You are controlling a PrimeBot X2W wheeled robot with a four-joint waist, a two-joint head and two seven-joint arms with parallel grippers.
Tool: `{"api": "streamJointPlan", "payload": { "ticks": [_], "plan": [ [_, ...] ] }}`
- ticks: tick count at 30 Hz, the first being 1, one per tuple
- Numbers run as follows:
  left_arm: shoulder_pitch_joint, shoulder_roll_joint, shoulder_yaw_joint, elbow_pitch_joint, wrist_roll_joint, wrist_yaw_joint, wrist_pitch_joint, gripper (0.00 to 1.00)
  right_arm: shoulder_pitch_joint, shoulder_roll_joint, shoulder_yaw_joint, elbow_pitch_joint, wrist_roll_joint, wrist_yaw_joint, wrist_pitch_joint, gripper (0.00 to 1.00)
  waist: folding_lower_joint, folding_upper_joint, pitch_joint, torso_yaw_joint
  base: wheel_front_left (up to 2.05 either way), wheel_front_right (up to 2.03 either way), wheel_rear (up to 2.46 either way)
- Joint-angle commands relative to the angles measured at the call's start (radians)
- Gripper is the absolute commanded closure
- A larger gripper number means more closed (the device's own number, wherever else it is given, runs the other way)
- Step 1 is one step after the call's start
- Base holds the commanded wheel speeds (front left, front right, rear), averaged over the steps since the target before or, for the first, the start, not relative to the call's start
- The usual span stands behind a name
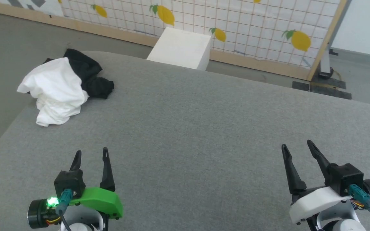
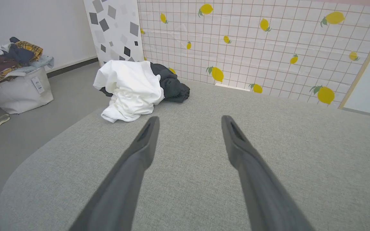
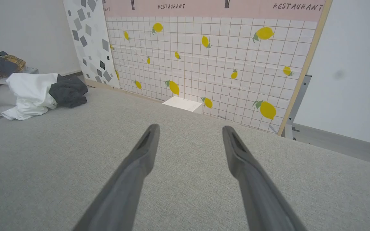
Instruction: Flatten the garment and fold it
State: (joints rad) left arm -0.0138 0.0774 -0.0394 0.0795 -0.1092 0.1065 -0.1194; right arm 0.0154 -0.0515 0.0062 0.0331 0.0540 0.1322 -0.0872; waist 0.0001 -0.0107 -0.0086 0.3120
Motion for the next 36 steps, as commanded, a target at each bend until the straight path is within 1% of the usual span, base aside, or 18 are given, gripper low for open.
{"api": "streamJointPlan", "payload": {
  "ticks": [1, 15, 20, 36],
  "plan": [
    [-0.006, 0.010, 0.000, 0.005, -0.014, 0.009, -0.012, 0.00, -0.011, 0.001, 0.003, 0.004, 0.006, -0.001, -0.010, 0.00, 0.0000, 0.0053, -0.002, 0.014, 0.00, 0.00, 0.00],
    [-0.007, 0.019, -0.011, 0.021, -0.043, 0.041, -0.040, 0.00, -0.014, 0.001, 0.009, 0.012, 0.016, -0.001, -0.030, 0.00, 0.0000, 0.0065, -0.002, 0.082, 0.00, 0.00, 0.00],
    [-0.006, 0.029, -0.017, 0.033, -0.062, 0.057, -0.055, 0.00, -0.014, 0.001, 0.013, 0.017, 0.024, -0.001, -0.041, 0.00, 0.0000, 0.0071, -0.006, 0.125, 0.00, 0.00, 0.00],
    [-0.008, 0.041, -0.029, 0.046, -0.100, 0.094, -0.088, 0.00, -0.017, 0.001, 0.014, 0.019, 0.032, -0.001, -0.060, 0.00, -0.0001, 0.0085, 0.004, 0.225, 0.00, 0.00, 0.00]
  ]
}}
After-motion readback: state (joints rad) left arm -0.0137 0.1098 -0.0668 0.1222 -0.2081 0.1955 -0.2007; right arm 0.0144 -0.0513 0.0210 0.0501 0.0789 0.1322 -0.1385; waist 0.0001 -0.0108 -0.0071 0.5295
